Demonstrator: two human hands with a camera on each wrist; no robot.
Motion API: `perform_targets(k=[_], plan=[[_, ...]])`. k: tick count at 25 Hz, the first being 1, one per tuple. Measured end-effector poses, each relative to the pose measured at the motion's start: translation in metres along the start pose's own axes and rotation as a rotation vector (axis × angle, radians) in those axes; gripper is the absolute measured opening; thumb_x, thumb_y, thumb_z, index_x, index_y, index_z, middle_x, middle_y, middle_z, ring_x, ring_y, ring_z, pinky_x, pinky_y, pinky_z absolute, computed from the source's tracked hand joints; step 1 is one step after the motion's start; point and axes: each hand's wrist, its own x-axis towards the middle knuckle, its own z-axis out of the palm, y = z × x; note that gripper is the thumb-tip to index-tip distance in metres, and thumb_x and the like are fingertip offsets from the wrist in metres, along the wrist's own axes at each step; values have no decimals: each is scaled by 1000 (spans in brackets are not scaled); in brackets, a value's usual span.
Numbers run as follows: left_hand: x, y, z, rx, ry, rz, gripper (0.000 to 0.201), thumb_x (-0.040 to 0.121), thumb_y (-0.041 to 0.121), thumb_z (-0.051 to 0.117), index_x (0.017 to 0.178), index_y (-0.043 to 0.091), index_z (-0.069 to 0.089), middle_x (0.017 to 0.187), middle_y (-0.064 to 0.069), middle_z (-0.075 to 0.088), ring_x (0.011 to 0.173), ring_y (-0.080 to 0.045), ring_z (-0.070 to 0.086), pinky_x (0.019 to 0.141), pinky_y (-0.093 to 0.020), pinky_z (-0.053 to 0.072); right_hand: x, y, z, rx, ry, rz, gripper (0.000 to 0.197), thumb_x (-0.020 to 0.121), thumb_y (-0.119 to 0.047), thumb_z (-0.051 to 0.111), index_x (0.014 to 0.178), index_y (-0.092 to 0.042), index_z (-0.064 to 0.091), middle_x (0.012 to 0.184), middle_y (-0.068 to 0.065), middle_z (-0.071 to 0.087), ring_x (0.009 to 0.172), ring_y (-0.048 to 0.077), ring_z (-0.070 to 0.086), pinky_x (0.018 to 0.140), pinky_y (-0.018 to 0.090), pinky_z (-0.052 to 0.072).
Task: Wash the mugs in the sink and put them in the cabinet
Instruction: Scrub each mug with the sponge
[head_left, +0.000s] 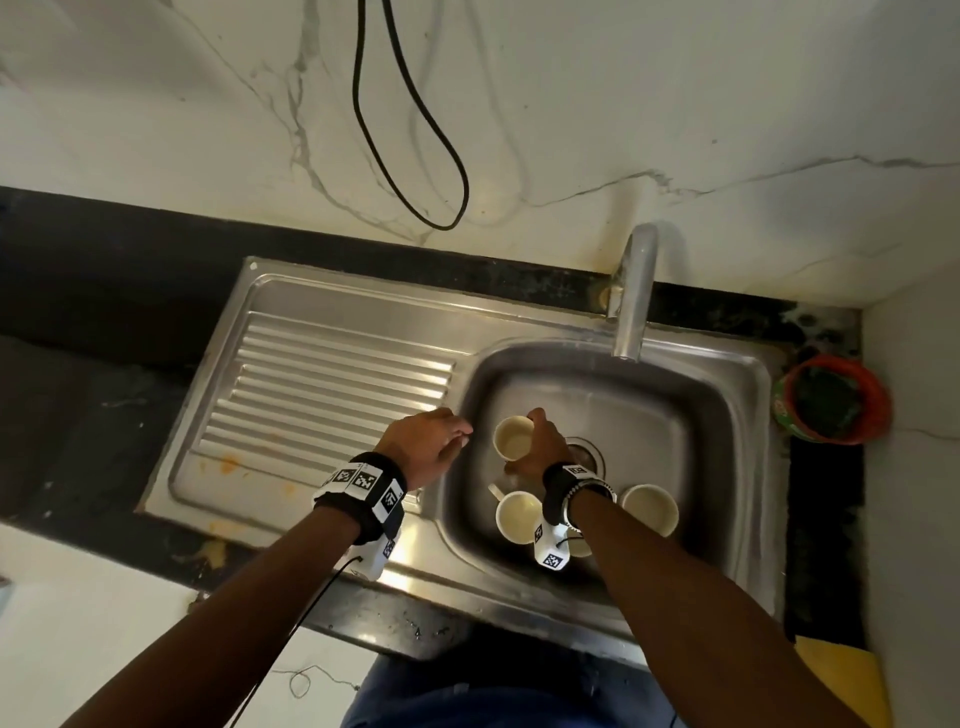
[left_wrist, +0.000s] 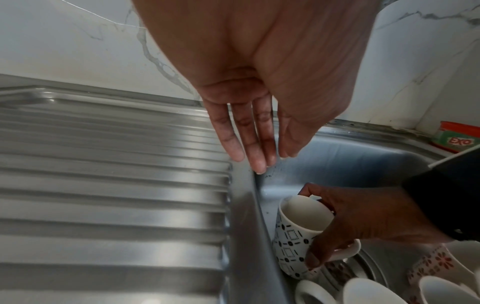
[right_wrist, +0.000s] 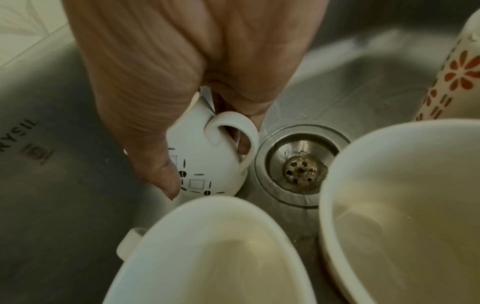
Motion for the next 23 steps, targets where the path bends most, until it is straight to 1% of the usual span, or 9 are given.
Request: perform_targets(k=[4, 7, 9, 11, 13, 15, 16, 19, 23], plan=[[-5, 11, 4, -5, -33, 35, 24, 100, 33, 57, 120, 31, 69, 114, 11, 68, 95, -14, 69, 79, -27, 51, -10, 7, 1, 20, -30, 27, 99, 54, -39, 100, 125, -22, 34, 120, 10, 57, 108, 33, 61, 87, 43, 52], [0, 20, 0, 14, -58, 93, 22, 100, 33, 57, 117, 31, 70, 114, 9, 69, 94, -16, 70, 80, -30, 55, -26, 4, -2, 85, 19, 33, 101, 61, -40, 98, 137, -20, 34, 125, 9, 58, 113, 34, 61, 93, 42, 51], [7, 29, -4, 68, -80, 164, 23, 101, 32, 56, 119, 28, 69, 117, 5, 70, 97, -19, 70, 82, -33, 56, -40, -3, -13, 116, 69, 29, 87, 73, -35, 92, 140, -16, 39, 128, 10, 58, 121, 35, 61, 99, 42, 50], [18, 40, -11, 109, -98, 249, 28, 101, 30, 56, 126, 26, 68, 124, 4, 68, 105, -22, 69, 89, -36, 57, -64, -15, -31, 172, 170, 29, 63, 84, -34, 84, 134, -14, 51, 132, 9, 61, 123, 31, 61, 100, 38, 49], [31, 61, -16, 118, -100, 360, 30, 102, 30, 56, 130, 26, 66, 127, 4, 66, 110, -22, 68, 93, -35, 55, -103, -26, -55, 268, 359, 23, 49, 88, -35, 80, 126, -16, 57, 128, 3, 65, 114, 22, 65, 93, 34, 51], [43, 76, -14, 106, -119, 400, 31, 102, 31, 54, 131, 27, 64, 127, 3, 64, 113, -23, 66, 96, -35, 52, -131, -27, -68, 280, 559, 8, 37, 90, -35, 75, 120, -19, 60, 117, -4, 68, 101, 15, 66, 87, 30, 52], [47, 83, -11, 107, -118, 414, 31, 102, 31, 54, 132, 28, 63, 128, 4, 64, 115, -22, 66, 97, -37, 52, -142, -22, -69, 275, 606, 24, 33, 91, -35, 73, 117, -20, 61, 112, -4, 70, 98, 15, 67, 86, 31, 53], [51, 117, -3, 144, -138, 534, 36, 103, 33, 52, 138, 32, 57, 135, 5, 61, 122, -21, 63, 101, -39, 50, -178, 6, -70, 301, 602, 158, 31, 86, -40, 76, 111, -26, 64, 108, -4, 73, 101, 17, 70, 89, 32, 55], [59, 168, 6, 256, -175, 645, 55, 103, 34, 53, 155, 27, 38, 150, -3, 52, 130, -27, 57, 103, -43, 50, -216, 44, -97, 296, 623, 262, 28, 89, -37, 74, 113, -24, 67, 111, -3, 73, 108, 20, 69, 92, 31, 51]])
